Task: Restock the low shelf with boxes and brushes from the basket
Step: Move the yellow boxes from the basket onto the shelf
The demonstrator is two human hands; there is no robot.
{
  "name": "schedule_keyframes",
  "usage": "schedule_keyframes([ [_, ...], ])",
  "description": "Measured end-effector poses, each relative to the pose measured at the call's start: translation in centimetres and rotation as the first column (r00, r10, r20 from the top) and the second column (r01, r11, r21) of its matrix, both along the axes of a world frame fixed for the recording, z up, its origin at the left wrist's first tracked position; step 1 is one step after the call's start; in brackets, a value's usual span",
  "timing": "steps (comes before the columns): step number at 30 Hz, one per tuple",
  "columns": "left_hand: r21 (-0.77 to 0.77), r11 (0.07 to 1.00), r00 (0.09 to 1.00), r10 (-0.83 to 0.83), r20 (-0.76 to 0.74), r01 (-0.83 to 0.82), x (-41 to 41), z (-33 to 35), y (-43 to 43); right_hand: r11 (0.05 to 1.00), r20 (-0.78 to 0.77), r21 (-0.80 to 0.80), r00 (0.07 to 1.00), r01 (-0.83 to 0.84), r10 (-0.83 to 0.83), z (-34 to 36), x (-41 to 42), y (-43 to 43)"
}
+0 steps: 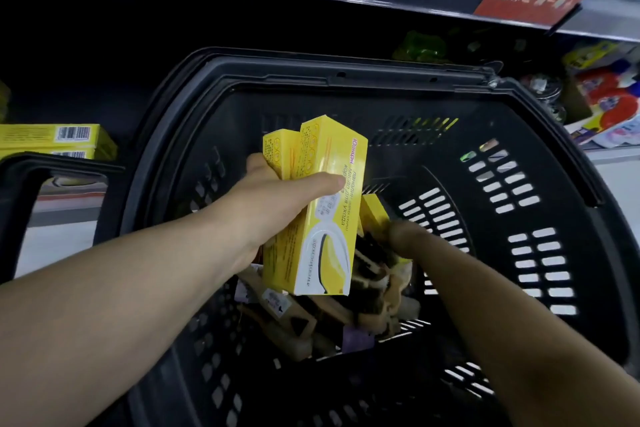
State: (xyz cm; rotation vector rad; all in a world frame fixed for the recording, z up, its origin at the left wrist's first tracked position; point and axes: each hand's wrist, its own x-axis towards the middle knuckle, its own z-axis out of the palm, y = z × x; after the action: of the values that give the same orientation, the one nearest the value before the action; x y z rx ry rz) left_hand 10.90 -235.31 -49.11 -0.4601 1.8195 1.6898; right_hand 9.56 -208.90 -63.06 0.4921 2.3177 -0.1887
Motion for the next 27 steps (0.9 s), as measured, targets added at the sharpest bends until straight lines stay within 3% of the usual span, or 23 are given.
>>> schedule_keyframes([
  [3, 0.000, 1.000, 1.000, 0.005, -0.008, -0.005, 0.0, 0.2, 0.9, 0.995, -0.039, 0.011, 0.995, -0.095, 0.095, 4.5, -0.7, 1.7],
  [5, -0.005, 1.000, 1.000, 0.005, -0.017, -0.005, 0.1, 0.4, 1.4, 0.996, -0.113, -0.083, 0.994, -0.013, 0.004, 8.2, -0.5, 2.3],
  [7, 0.011, 1.000, 1.000, 0.022, -0.020, -0.021, 0.2, 0.8, 1.8, 0.955, -0.256, -0.283, 0.952, 0.094, -0.170, 12.0, 0.7, 1.9],
  [9, 0.051, 0.998, 0.999, 0.050, -0.009, -0.049, 0.4, 1.4, 2.0, 0.852, -0.307, -0.499, 0.886, 0.160, -0.346, 15.3, 2.6, 0.4],
  [11, 0.084, 0.993, 0.996, 0.083, -0.015, -0.082, 0.9, 2.3, 1.9, 0.677, -0.247, -0.693, 0.801, 0.246, -0.545, 17.8, 4.5, -1.7],
  [13, 0.131, 0.985, 0.993, 0.114, -0.011, -0.112, 1.4, 3.3, 1.5, 0.519, -0.158, -0.814, 0.760, 0.261, -0.630, 19.7, 5.7, -4.0],
  [19, 0.229, 0.960, 0.983, 0.176, -0.049, -0.160, 1.9, 7.0, -3.7, 0.242, 0.034, -0.944, 0.797, 0.223, -0.603, 24.5, 7.1, -11.0],
  [22, 0.210, 0.962, 0.978, 0.196, -0.078, -0.176, 1.6, 8.6, -7.6, 0.211, 0.070, -0.953, 0.837, 0.217, -0.542, 25.9, 6.7, -14.5],
  [25, 0.259, 0.943, 0.927, 0.274, -0.255, -0.208, 2.9, 7.5, -13.3, 0.199, 0.122, -0.954, 0.895, 0.225, -0.429, 26.3, 6.1, -18.7],
  [27, 0.313, 0.893, 0.905, 0.388, -0.174, -0.323, 3.2, 9.1, -15.7, 0.206, 0.146, -0.952, 0.925, 0.228, -0.351, 26.2, 5.6, -21.9],
])
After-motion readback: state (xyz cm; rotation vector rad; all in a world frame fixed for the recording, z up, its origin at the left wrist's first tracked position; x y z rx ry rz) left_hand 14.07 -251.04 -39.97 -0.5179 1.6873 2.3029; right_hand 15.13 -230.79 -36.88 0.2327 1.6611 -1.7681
